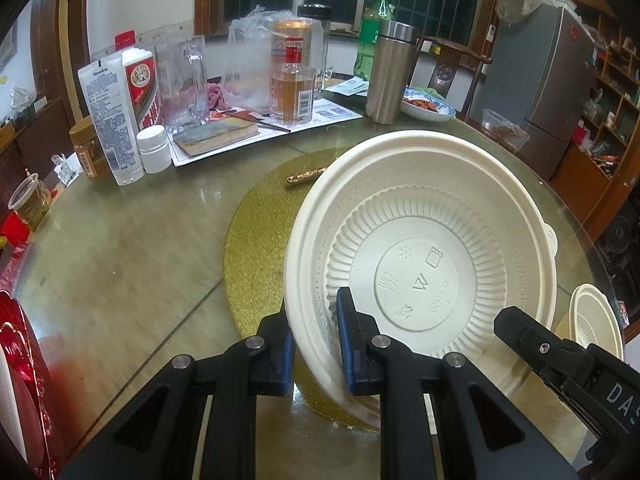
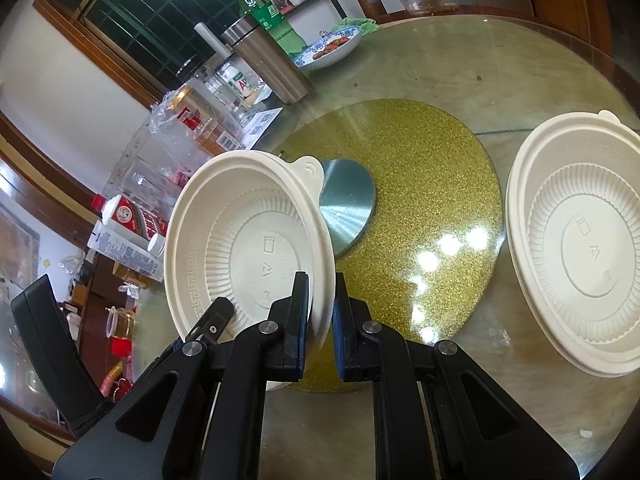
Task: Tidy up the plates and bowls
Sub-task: 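Carry the large beige bowl with left tool while right tool carries the smaller beige bowl toward the stack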
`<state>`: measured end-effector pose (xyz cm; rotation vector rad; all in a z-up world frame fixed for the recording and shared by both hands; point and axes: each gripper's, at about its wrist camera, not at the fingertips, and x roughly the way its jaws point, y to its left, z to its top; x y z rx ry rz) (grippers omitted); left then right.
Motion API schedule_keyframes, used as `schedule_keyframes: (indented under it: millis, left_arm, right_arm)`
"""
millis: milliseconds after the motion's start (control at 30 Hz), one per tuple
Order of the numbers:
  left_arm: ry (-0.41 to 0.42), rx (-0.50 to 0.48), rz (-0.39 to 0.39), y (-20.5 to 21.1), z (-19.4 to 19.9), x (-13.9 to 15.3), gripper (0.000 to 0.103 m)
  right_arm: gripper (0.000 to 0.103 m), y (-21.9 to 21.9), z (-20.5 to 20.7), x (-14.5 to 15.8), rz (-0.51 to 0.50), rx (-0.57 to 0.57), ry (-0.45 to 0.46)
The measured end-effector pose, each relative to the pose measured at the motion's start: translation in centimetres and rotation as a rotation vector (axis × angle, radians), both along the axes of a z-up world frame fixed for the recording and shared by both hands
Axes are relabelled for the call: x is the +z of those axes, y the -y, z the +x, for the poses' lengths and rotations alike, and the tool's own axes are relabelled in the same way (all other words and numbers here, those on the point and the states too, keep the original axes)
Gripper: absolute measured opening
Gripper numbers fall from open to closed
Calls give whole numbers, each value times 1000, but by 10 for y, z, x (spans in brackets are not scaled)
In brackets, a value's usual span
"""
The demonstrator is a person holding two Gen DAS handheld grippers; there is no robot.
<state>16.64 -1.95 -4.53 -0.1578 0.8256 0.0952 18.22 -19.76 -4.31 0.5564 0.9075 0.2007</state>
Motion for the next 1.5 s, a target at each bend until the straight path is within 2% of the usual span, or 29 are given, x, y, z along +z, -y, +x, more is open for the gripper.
schedule_keyframes:
  millis: [900, 1133, 1500]
  left_arm:
    - [53, 33, 129, 15, -7, 9, 21]
    - [49, 62, 128, 4, -18, 19, 22]
    - [66, 115, 118, -29, -56, 34, 22]
  right_arm:
    - [10, 5, -7, 10, 34, 7, 37]
    - [10, -4, -11, 18, 48, 59, 57]
    - [10, -38, -25, 29, 16, 175, 85]
